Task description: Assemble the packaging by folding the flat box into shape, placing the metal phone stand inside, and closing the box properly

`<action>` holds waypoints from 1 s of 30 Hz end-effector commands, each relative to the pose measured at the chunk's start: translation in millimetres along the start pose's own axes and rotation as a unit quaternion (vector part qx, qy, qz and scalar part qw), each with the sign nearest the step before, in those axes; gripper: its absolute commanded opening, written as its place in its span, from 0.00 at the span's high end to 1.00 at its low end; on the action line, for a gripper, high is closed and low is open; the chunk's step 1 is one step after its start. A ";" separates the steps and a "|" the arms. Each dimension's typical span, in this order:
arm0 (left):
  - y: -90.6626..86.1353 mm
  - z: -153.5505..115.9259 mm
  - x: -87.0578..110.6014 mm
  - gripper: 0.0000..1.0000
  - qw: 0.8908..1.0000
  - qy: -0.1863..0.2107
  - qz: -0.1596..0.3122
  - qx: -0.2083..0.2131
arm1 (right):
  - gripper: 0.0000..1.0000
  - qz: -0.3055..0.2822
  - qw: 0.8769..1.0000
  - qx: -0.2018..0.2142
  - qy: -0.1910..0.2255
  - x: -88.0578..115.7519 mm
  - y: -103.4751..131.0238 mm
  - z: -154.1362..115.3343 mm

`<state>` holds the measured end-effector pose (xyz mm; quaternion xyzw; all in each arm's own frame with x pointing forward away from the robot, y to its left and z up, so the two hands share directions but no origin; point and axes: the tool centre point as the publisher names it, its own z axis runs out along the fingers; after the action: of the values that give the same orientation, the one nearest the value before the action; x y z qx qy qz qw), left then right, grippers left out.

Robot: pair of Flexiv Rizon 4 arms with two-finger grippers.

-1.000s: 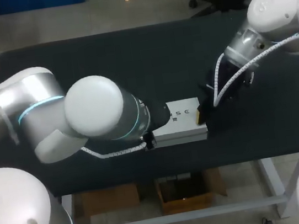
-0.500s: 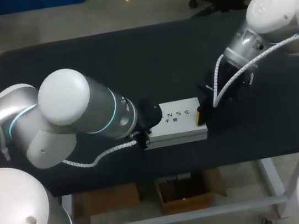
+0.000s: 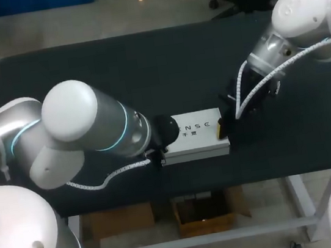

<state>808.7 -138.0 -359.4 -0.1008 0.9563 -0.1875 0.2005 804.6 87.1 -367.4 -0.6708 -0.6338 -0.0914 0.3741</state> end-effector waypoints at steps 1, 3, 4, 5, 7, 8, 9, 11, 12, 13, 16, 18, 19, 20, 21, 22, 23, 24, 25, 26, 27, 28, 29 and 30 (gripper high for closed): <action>1.0 9.8 -1.9 1.00 1.000 0.004 -0.002 0.000 | 1.00 0.002 1.000 0.005 0.000 -2.3 5.2 3.9; 1.9 11.8 -1.7 1.00 1.000 0.006 -0.003 -0.001 | 1.00 0.003 1.000 0.005 -0.001 -3.4 6.0 4.8; 2.2 12.8 -1.5 1.00 1.000 0.007 -0.003 -0.001 | 1.00 0.004 1.000 0.006 -0.001 -4.2 6.6 5.5; 2.3 13.9 -1.0 1.00 1.000 0.007 -0.004 -0.002 | 1.00 0.004 1.000 0.007 -0.001 -5.0 7.2 6.0; 2.9 15.6 0.1 1.00 1.000 0.008 -0.004 -0.002 | 1.00 0.006 1.000 0.008 0.000 -6.6 8.5 7.4; 3.1 16.5 0.5 1.00 1.000 0.009 -0.005 -0.003 | 1.00 0.006 1.000 0.009 0.000 -7.4 9.1 8.2; 3.6 17.5 0.8 1.00 1.000 0.010 -0.005 -0.003 | 1.00 0.007 1.000 0.010 0.000 -8.1 9.7 8.8; 4.5 19.3 1.6 1.00 1.000 0.012 -0.007 -0.003 | 1.00 0.008 1.000 0.012 0.001 -9.7 10.9 10.5; 4.8 20.2 2.1 1.00 1.000 0.012 -0.008 -0.003 | 1.00 0.009 1.000 0.013 0.001 -10.4 11.3 11.3; 5.2 21.0 2.5 1.00 1.000 0.013 -0.008 -0.004 | 1.00 0.010 1.000 0.014 0.001 -11.5 11.9 12.3; 5.4 21.8 3.2 1.00 1.000 0.014 -0.010 -0.004 | 1.00 0.011 1.000 0.017 0.002 -13.2 12.9 14.0; 5.1 22.0 3.8 1.00 1.000 0.015 -0.010 -0.005 | 1.00 0.012 1.000 0.018 0.003 -14.2 13.5 14.8; 4.6 21.8 4.2 1.00 1.000 0.015 -0.011 -0.005 | 1.00 0.012 1.000 0.018 0.003 -14.5 13.6 15.0; 3.7 21.1 4.4 1.00 1.000 0.014 -0.010 -0.007 | 1.00 0.012 1.000 0.019 0.004 -14.7 13.3 14.7; 3.1 20.4 4.3 1.00 1.000 0.013 -0.010 -0.007 | 1.00 0.011 1.000 0.019 0.005 -14.6 12.5 13.4; 1.8 18.3 4.1 1.00 1.000 0.010 -0.009 -0.009 | 1.00 0.007 1.000 0.015 0.008 -13.0 10.1 10.1; 1.1 16.8 3.9 1.00 1.000 0.009 -0.008 -0.009 | 1.00 0.005 1.000 0.012 0.010 -11.7 8.4 8.0; -0.4 13.3 3.1 1.00 1.000 0.003 -0.005 -0.009 | 1.00 0.000 1.000 0.007 0.012 -9.3 4.9 4.3; -1.5 10.6 2.8 1.00 1.000 0.000 -0.004 -0.009 | 1.00 -0.004 1.000 0.002 0.012 -7.1 1.9 1.6; -3.0 8.1 2.9 1.00 1.000 -0.003 -0.002 -0.008 | 1.00 -0.007 1.000 -0.002 0.012 -5.0 -0.7 -0.9; -4.3 6.1 3.0 1.00 1.000 -0.007 0.000 -0.008 | 1.00 -0.010 1.000 -0.005 0.012 -3.2 -3.2 -2.9; -5.2 4.6 2.6 1.00 1.000 -0.009 0.002 -0.008 | 1.00 -0.012 1.000 -0.008 0.012 -2.0 -4.9 -4.1; -5.9 3.7 2.1 1.00 1.000 -0.010 0.003 -0.008 | 1.00 -0.013 1.000 -0.009 0.011 -1.1 -6.1 -4.7; -6.8 3.2 1.9 1.00 1.000 -0.012 0.004 -0.008 | 1.00 -0.014 1.000 -0.010 0.011 -0.6 -6.7 -4.8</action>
<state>813.6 -143.1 -363.9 -0.0970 0.9563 -0.1858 0.2041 808.1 84.7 -369.7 -0.6597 -0.6381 -0.1043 0.3832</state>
